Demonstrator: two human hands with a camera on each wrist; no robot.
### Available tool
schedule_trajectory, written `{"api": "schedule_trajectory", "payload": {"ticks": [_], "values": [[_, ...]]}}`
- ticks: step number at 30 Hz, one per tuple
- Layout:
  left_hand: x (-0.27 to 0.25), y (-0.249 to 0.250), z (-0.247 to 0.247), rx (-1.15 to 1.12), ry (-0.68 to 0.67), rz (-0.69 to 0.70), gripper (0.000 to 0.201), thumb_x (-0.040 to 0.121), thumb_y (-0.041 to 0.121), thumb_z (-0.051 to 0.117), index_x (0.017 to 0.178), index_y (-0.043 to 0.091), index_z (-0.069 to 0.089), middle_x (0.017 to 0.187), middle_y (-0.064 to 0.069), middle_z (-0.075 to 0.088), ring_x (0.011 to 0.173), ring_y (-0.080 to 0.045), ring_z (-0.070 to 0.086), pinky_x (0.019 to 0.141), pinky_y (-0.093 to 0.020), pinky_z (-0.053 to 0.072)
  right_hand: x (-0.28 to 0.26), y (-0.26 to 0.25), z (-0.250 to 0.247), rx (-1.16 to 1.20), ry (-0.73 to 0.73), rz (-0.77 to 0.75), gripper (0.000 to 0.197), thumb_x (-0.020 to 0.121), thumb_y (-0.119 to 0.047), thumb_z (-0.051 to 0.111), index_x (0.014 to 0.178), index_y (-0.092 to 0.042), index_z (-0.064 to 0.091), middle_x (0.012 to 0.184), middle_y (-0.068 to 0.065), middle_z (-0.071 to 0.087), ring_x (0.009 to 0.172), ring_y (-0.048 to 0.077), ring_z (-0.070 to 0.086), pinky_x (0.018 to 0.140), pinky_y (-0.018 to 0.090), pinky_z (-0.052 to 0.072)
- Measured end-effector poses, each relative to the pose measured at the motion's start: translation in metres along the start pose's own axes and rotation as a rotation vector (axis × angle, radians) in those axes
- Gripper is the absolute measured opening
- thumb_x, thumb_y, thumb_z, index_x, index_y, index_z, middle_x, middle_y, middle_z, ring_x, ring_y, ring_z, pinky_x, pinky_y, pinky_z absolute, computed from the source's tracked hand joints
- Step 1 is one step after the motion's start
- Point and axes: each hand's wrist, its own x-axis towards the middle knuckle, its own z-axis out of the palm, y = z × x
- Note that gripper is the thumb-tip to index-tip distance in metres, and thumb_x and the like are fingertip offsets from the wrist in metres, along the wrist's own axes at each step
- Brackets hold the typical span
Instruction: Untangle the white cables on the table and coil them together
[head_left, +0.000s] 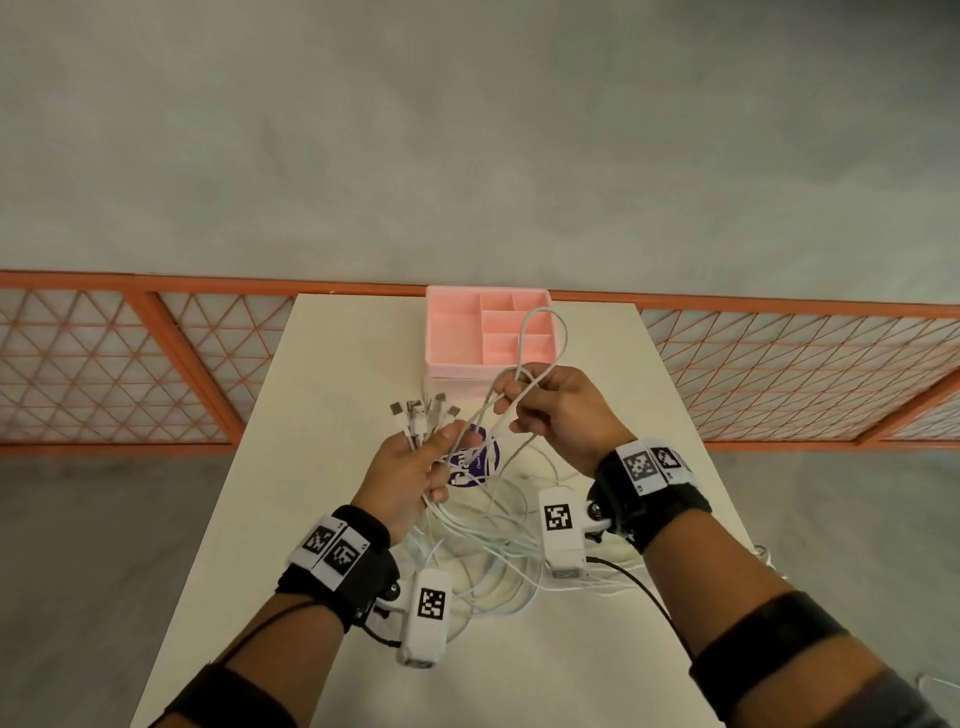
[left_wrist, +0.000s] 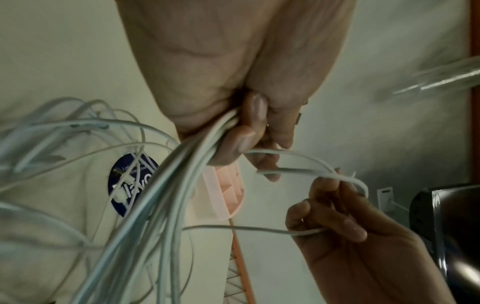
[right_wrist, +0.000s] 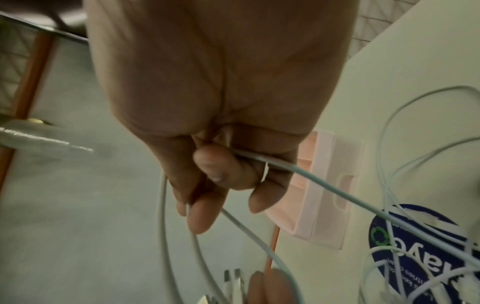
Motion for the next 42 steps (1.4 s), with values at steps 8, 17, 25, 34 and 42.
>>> {"api": "schedule_trajectory", "payload": {"ticks": [8,17,25,34,42], "values": [[0.003,-0.003,0.008,0.079,0.024,0.076,0.019,0.094,0.02,0.064,0.101,0.005,0.072,0.082,-0.003,0.069,0.046,-0.009,0.027,0.044,-0.022,0.029,-0.003,0.016,-0.027,0.054,0.135,0.067,0.012,0.093,-0.006,0.06,0.096,0.001,0.069,0.069,0.008,0.06,0.044,0.012,0.034,0.057,0.026,0.043],[0.01,-0.009,-0.008,0.006,0.204,0.039,0.013,0.094,0.017,0.066,0.097,0.005,0.07,0.071,0.002,0.062,0.044,-0.008,0.03,0.041,-0.021,0.03,0.004,-0.004,-0.119,-0.321,0.636,0.242,0.016,0.087,-0.001,0.058,0.101,-0.001,0.066,0.079,0.004,0.057,0.068,0.021,0.052,0.069,0.035,0.044],[0.01,-0.011,0.001,0.073,0.155,-0.002,0.015,0.094,0.017,0.067,0.098,0.004,0.069,0.076,-0.002,0.061,0.046,-0.01,0.028,0.042,-0.023,0.029,0.001,-0.006,-0.115,-0.839,0.733,0.198,0.069,0.09,-0.04,0.064,0.144,-0.006,0.039,0.146,0.016,0.042,0.131,0.035,0.045,0.106,0.045,0.039],[0.008,-0.008,0.01,0.065,0.128,0.006,0.011,0.095,0.016,0.065,0.092,0.006,0.07,0.074,-0.002,0.065,0.044,-0.009,0.029,0.041,-0.022,0.029,-0.005,0.028,0.003,-0.824,-0.217,0.022,0.031,0.101,-0.031,0.051,0.092,-0.009,0.071,0.067,-0.005,0.069,0.063,0.009,0.063,0.071,0.027,0.049],[0.008,-0.021,-0.014,-0.039,0.31,0.02,0.019,0.097,0.023,0.063,0.1,0.005,0.065,0.071,-0.001,0.059,0.046,-0.01,0.037,0.042,-0.023,0.036,-0.01,0.043,0.015,-0.472,0.119,-0.068,0.026,0.101,-0.017,0.048,0.087,-0.011,0.07,0.05,-0.025,0.054,0.048,-0.004,0.048,0.063,0.025,0.038]]}}
